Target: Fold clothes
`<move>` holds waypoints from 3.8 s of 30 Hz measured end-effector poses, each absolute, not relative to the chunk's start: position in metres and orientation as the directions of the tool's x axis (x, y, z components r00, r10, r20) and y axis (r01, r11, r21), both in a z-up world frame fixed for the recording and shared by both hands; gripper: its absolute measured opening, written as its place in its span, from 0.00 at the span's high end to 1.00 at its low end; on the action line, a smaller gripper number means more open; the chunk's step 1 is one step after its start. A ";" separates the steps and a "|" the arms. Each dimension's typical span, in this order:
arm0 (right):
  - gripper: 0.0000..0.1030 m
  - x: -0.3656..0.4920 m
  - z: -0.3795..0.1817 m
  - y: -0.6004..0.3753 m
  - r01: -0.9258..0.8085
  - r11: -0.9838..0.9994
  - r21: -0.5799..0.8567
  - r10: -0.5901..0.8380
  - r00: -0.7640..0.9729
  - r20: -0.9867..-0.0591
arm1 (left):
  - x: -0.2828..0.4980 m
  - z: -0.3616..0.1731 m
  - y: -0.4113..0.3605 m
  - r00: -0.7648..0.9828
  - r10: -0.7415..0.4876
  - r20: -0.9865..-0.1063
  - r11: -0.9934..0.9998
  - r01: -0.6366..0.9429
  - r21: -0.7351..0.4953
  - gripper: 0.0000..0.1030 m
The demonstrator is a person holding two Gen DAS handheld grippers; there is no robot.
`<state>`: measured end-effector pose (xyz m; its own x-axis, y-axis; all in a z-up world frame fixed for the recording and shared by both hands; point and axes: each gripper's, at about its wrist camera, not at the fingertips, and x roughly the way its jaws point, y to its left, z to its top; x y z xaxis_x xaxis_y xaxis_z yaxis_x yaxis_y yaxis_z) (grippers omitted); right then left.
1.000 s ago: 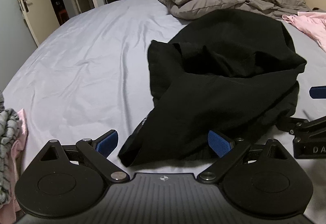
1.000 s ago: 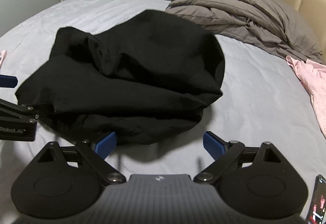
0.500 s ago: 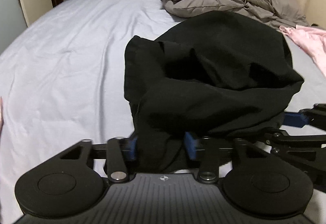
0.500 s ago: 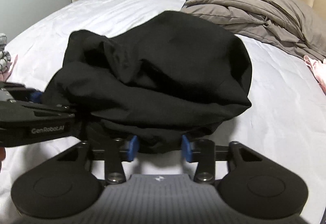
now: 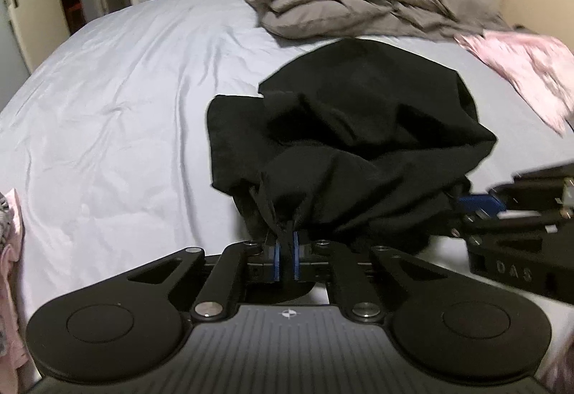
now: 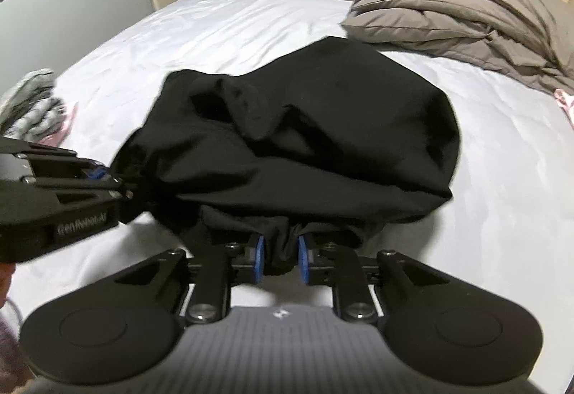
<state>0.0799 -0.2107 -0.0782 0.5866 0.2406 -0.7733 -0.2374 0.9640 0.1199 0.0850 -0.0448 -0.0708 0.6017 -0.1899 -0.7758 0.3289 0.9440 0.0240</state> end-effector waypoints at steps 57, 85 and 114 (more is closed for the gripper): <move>0.24 0.020 -0.073 -0.221 -0.219 0.973 0.068 0.177 0.531 -0.829 | -0.011 -0.065 -0.048 0.595 -0.244 -0.766 0.845 0.518 0.133 0.42; 0.93 0.017 -0.081 -0.206 -0.345 0.922 0.173 0.319 0.426 -0.847 | 0.026 -0.077 -0.035 0.563 -0.223 -0.796 0.898 0.437 0.058 0.42; 0.44 0.034 -0.065 -0.192 -0.431 0.901 0.047 0.285 0.506 -0.814 | 0.074 -0.095 0.008 0.520 -0.277 -0.808 0.951 0.271 -0.152 0.76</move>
